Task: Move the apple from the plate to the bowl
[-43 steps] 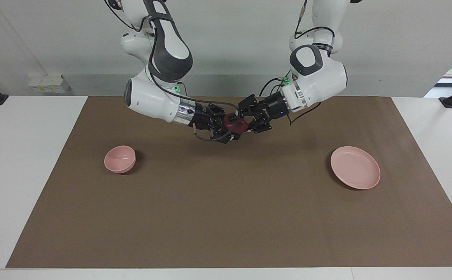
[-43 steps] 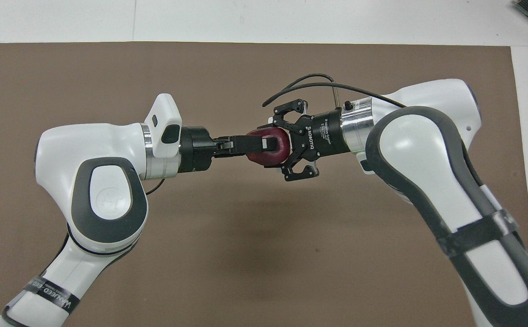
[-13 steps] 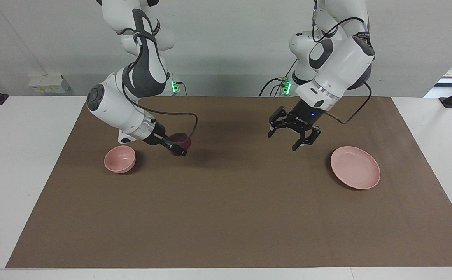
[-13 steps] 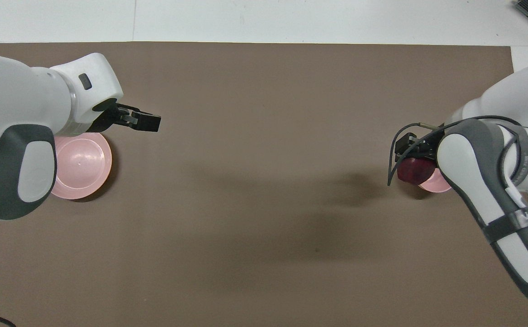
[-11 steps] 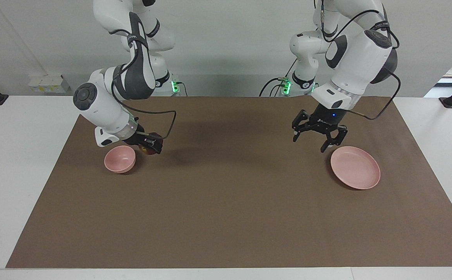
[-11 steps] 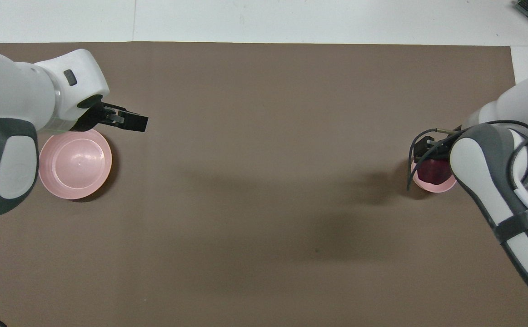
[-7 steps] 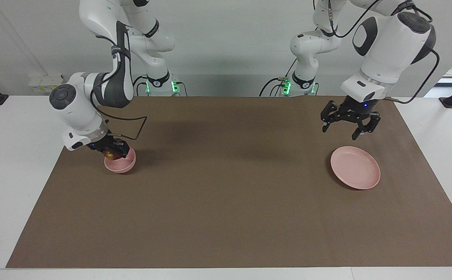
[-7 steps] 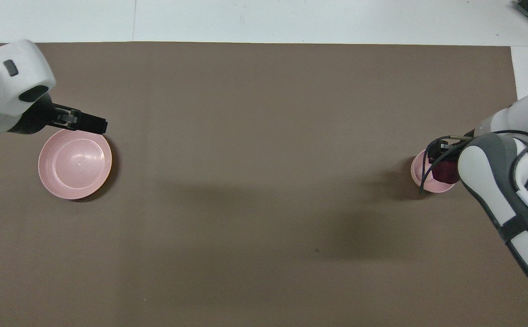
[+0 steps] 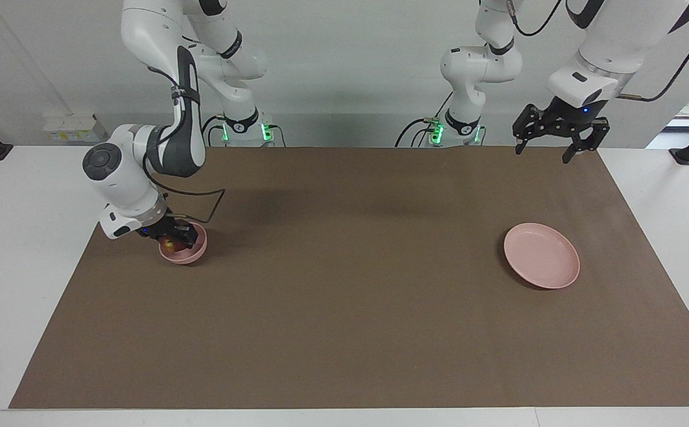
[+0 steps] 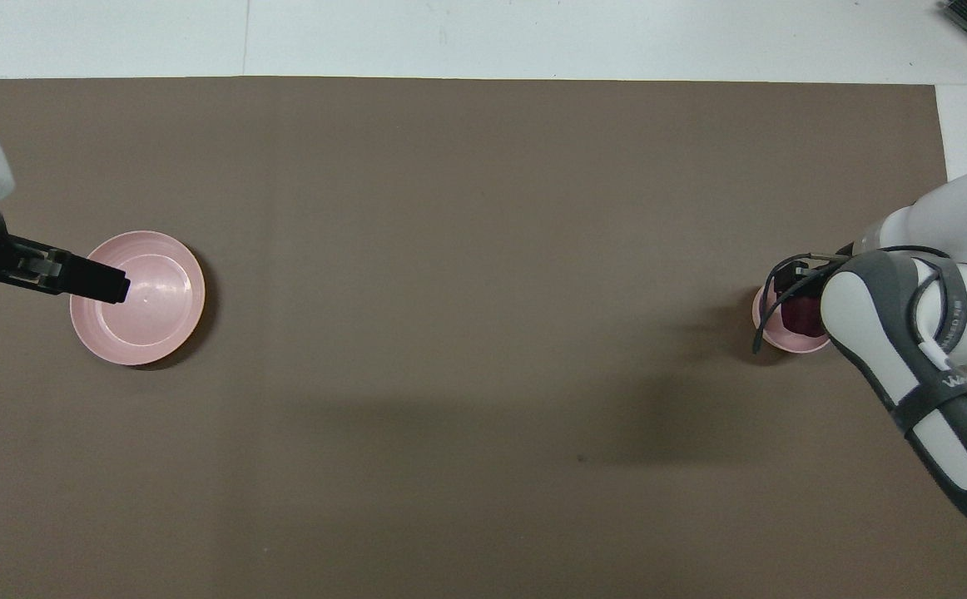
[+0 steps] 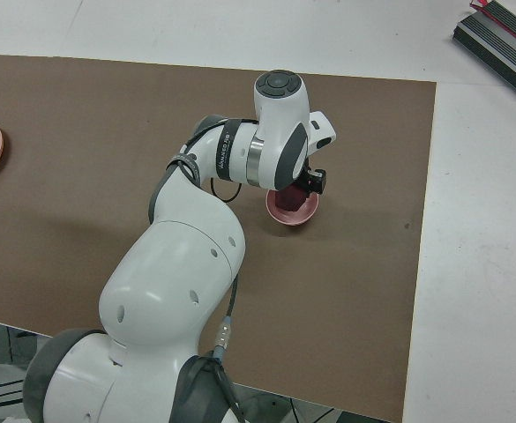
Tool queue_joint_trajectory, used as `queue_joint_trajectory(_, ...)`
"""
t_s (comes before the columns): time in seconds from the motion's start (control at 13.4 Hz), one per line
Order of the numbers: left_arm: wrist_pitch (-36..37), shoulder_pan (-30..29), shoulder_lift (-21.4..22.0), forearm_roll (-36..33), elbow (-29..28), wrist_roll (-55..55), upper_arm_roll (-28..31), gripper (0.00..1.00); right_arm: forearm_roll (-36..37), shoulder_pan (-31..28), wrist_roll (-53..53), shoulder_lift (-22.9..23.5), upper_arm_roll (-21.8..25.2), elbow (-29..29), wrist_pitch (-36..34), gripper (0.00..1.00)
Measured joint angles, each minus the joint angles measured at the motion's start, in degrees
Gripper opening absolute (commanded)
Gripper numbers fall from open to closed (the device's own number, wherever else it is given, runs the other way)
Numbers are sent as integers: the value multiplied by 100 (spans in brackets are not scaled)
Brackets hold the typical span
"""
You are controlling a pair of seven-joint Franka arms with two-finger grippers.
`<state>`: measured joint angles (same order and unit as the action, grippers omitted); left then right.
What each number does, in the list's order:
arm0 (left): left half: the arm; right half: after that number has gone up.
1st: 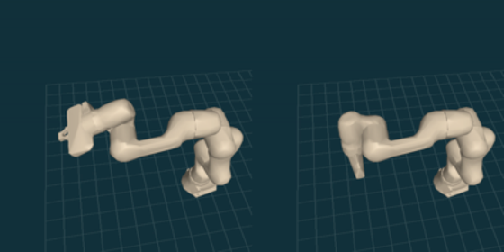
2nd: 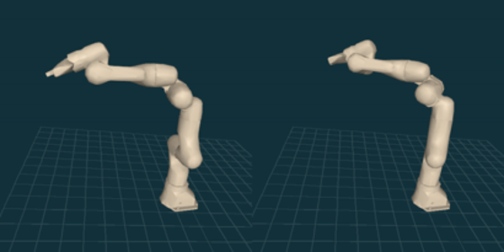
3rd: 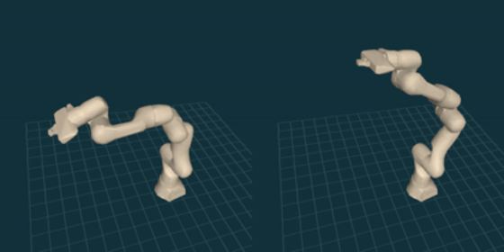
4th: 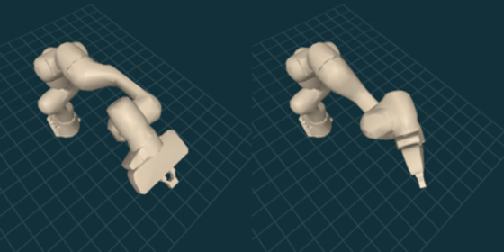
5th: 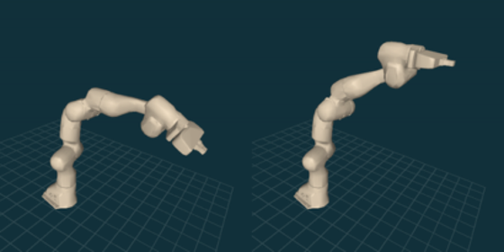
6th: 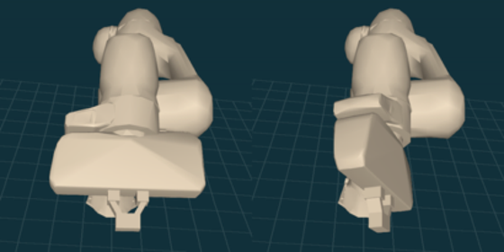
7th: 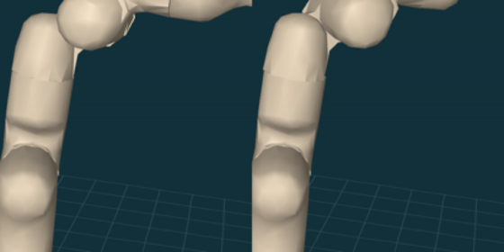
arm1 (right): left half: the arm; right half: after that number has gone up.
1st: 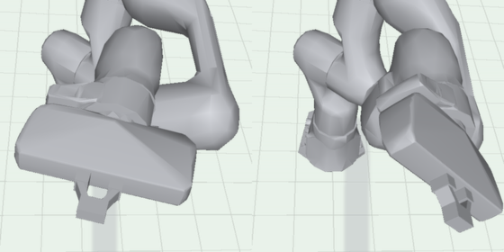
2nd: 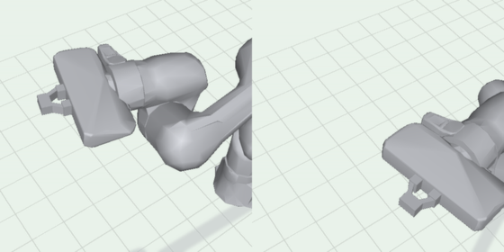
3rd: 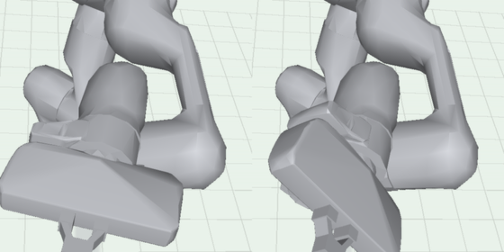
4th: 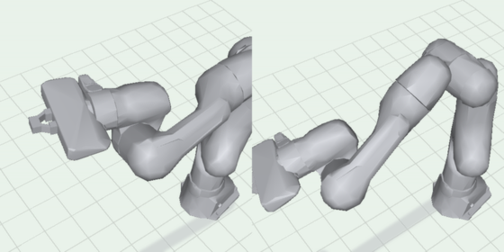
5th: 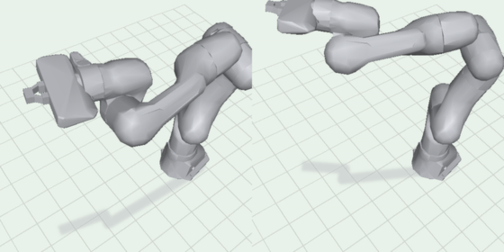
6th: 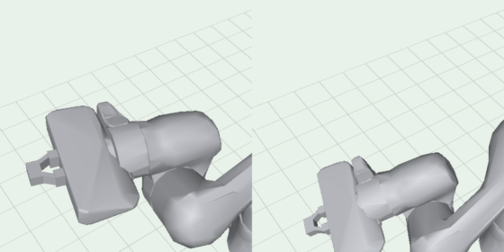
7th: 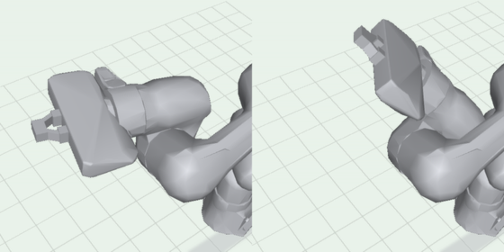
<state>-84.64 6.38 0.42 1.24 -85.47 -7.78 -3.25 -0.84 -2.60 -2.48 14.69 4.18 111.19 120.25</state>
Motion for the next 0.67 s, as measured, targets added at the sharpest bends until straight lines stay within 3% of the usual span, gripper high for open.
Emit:
queue_joint_trajectory(0.22, 255, 138, -4, -8, 118, 62, 235, 100, 0, 4, 0, 66, -20, -1, 10, 52)
queue_joint_trajectory(0.3, 292, 145, -4, -8, 162, 74, 307, 100, 0, 4, -1, 81, -25, -9, 27, 73)
queue_joint_trajectory(0.52, 311, 150, -5, -23, 224, 109, 486, 100, -1, 4, -33, 94, -27, -20, 131, 100)
queue_joint_trajectory(0.67, 303, 151, -6, -53, 230, 130, 604, 100, -1, 4, -36, 94, -34, -31, 135, 100)
